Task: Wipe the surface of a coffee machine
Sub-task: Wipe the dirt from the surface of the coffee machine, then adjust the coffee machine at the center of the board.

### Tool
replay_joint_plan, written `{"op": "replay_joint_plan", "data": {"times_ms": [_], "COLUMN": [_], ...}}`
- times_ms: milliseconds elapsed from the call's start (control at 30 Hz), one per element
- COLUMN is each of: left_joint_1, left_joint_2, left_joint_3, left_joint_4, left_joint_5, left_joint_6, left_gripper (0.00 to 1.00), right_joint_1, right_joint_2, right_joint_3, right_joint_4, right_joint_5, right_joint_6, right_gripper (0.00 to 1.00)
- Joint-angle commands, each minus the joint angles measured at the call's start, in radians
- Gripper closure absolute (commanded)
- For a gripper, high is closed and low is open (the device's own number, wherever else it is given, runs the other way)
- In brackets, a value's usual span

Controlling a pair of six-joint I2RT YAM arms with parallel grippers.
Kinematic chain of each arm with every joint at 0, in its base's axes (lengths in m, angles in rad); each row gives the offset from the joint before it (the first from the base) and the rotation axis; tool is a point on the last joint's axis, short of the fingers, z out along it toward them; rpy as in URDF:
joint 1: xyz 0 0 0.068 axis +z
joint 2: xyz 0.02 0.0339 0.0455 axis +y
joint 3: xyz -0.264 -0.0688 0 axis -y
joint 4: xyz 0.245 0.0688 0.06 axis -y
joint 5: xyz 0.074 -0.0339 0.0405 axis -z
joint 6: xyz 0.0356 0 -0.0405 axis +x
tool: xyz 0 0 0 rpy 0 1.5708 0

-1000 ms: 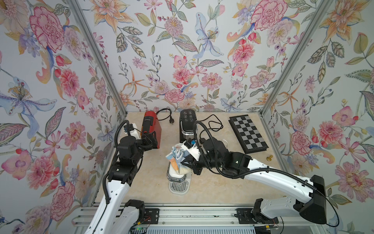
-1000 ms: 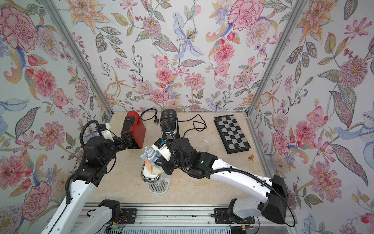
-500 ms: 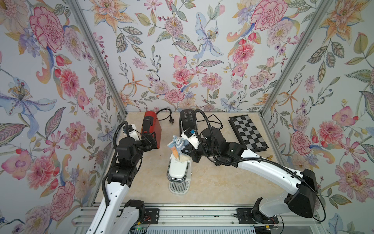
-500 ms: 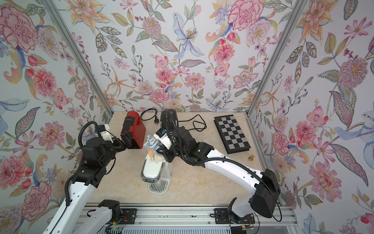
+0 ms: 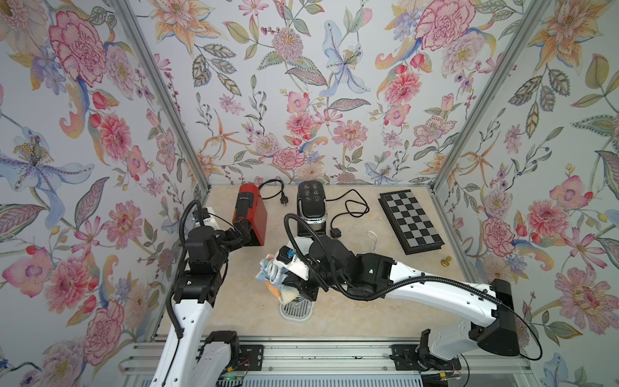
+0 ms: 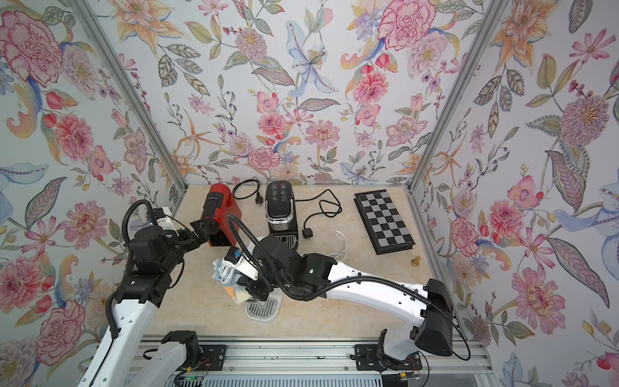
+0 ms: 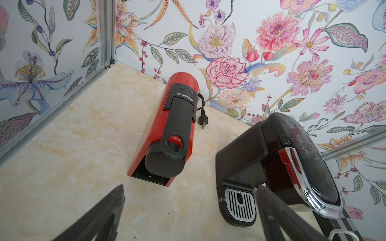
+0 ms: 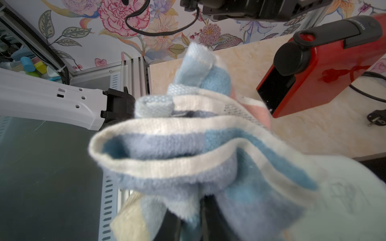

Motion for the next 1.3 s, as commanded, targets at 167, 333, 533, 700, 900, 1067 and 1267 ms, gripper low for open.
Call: {"op": "replay_joint_plan", "data": {"times_ms": [167, 333, 533, 700, 900, 1067, 1267], "left_joint_1": [0.049, 0.067, 0.067, 0.055, -0.079, -0.203, -0.277], "left_joint_2": [-0.036, -0.04, -0.003, 0.025, 0.099, 0.194, 0.296], "left_joint_3": [0.04, 0.032, 0.036, 0.029, 0.031, 0.037, 0.091], "left_joint_4": [-0.06, -0.059, 0.0, 0.062, 0.13, 0.222, 0.231], "left_joint_5": [0.033, 0.051, 0.191, 0.323, 0.335, 0.329, 0.346], "left_joint_6": [0.041, 0.052, 0.115, 0.129, 0.136, 0.111, 0.141], "left_gripper": [0.01, 0.01, 0.01, 0.01, 0.01, 0.01, 0.01], "right_joint_1": [-0.194, -0.244, -0.277, -0.309, -0.287, -0.189, -0.102], "right_joint_2": [0.168, 0.192, 0.142, 0.055, -0.071, -0.149, -0.221], "right_joint_3": [0.107, 0.139, 0.061, -0.055, -0.166, -0.224, -0.32], "right_joint_4": [-0.094, -0.095, -0.097, -0.093, -0.074, -0.073, -0.034], "right_joint_5": [0.032, 0.016, -0.003, -0.025, -0.036, -0.005, -0.006], "right_joint_6": [-0.042, -0.048, -0.001, 0.053, 0.122, 0.173, 0.273], "right_gripper": [1.0, 1.0, 1.0, 1.0, 1.0, 1.0, 1.0]}}
